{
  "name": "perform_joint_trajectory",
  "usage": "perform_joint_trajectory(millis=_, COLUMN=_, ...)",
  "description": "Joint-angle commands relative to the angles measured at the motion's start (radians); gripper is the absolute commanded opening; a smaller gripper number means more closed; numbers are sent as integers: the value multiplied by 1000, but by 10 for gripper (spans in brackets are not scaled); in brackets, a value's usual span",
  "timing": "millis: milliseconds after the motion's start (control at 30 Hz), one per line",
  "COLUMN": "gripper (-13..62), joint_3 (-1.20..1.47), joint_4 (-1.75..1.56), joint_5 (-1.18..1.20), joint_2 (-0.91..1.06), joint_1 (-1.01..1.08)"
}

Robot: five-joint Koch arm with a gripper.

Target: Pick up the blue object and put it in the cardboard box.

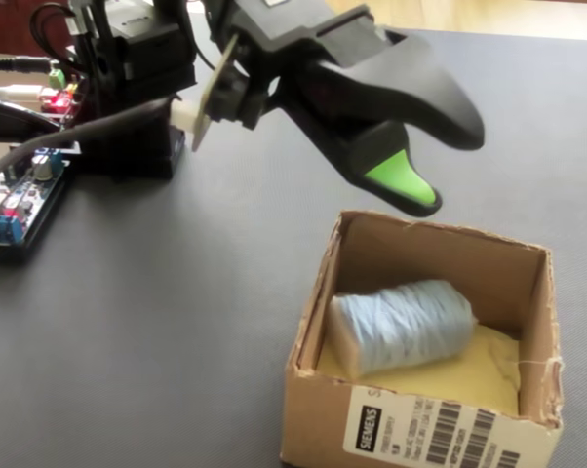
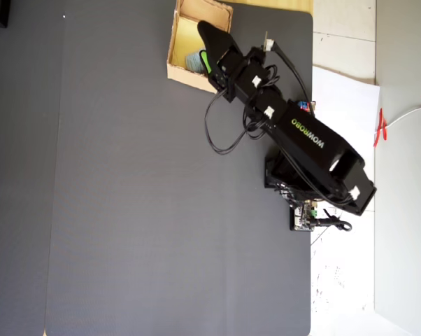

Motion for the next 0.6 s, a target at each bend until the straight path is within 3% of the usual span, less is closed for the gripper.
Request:
perform_joint_trajectory(millis=0, gripper=317, joint_3=-23, joint_4=-9, joint_5=46, joint_2=64, joint_1=-49)
perform_joint_trajectory(millis=567, gripper=348, joint_3=250, joint_4=-15, joint_5=46, joint_2=298, joint_1=-554)
